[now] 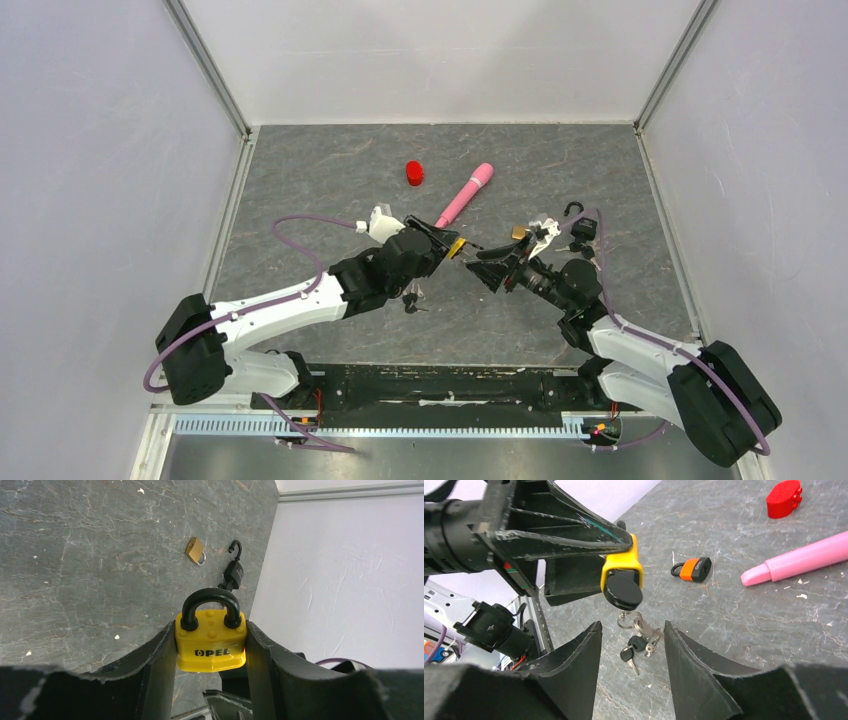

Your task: Unlock with the key

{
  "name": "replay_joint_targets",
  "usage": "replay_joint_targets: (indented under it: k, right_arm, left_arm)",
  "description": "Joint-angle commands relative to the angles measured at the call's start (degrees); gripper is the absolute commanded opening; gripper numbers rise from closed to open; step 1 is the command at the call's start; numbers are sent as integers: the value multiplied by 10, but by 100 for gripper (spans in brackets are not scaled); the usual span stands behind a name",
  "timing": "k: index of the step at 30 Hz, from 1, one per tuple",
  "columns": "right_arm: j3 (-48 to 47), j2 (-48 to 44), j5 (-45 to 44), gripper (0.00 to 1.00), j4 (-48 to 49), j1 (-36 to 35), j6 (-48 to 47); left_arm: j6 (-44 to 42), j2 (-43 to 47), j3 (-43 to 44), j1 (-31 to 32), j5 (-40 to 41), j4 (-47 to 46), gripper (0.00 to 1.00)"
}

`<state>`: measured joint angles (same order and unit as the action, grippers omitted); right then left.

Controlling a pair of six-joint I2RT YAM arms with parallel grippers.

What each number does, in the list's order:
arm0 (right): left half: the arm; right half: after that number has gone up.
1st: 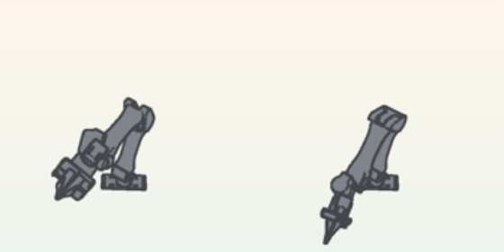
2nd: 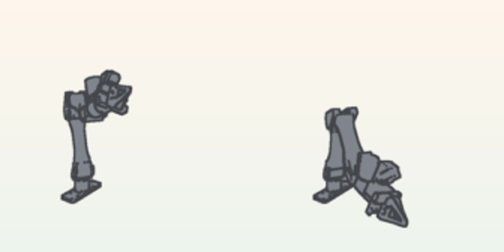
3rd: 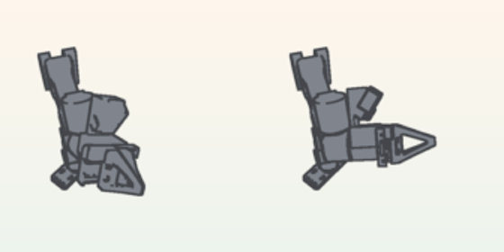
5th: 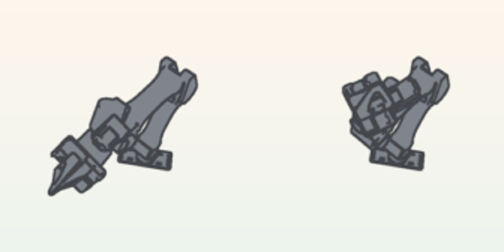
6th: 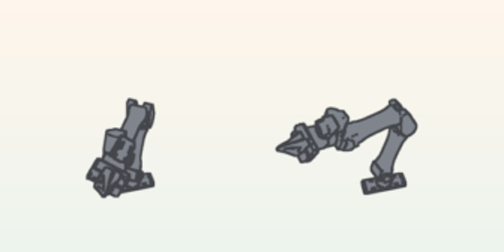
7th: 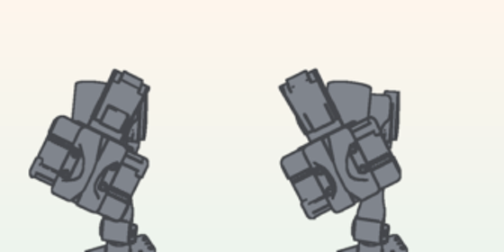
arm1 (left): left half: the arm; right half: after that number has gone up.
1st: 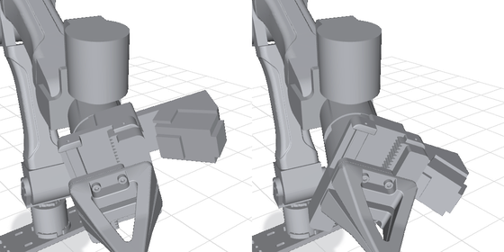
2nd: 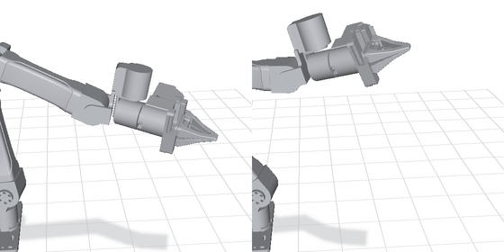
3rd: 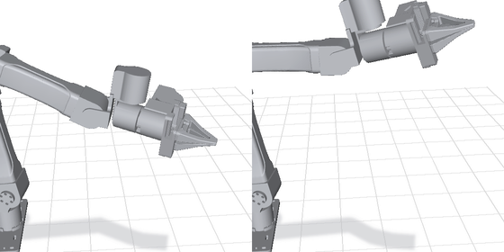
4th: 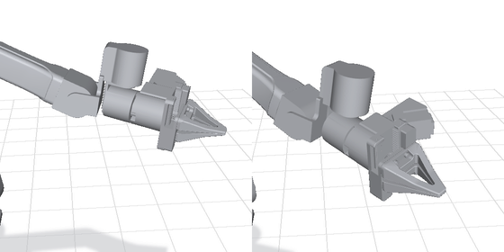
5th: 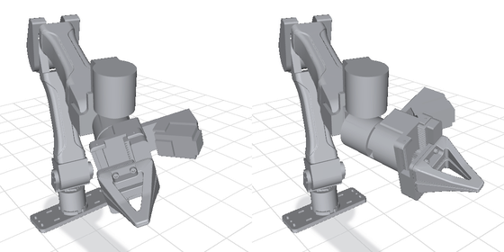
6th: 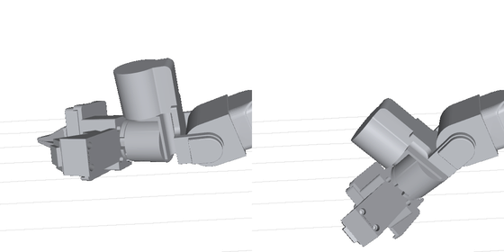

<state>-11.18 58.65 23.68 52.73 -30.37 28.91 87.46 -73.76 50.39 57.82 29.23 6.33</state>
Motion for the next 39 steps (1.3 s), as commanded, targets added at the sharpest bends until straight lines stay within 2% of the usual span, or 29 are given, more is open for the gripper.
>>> replay_joint_targets:
  k: [1,7,12,16,22,26,39]
  right_arm:
    - [-23,21,6,49,32,-1,5]
    - [-27,41,14,39,68,-2,16]
    - [-27,44,13,37,77,-2,18]
    - [-31,50,15,25,81,-3,18]
    - [-29,54,19,14,77,-4,18]
    - [-32,56,19,0,75,-6,16]
    - [-67,65,-67,0,73,-9,18]
  left_arm:
    - [-17,25,6,-1,-9,-43,2]
    - [-12,20,7,-1,-27,-46,2]
    - [-11,19,7,0,-33,-46,2]
    - [-8,16,7,0,-42,-53,2]
    - [-4,17,4,0,-46,-57,2]
    - [-4,16,4,0,-51,-60,2]
    - [-20,-30,19,54,-54,-84,2]
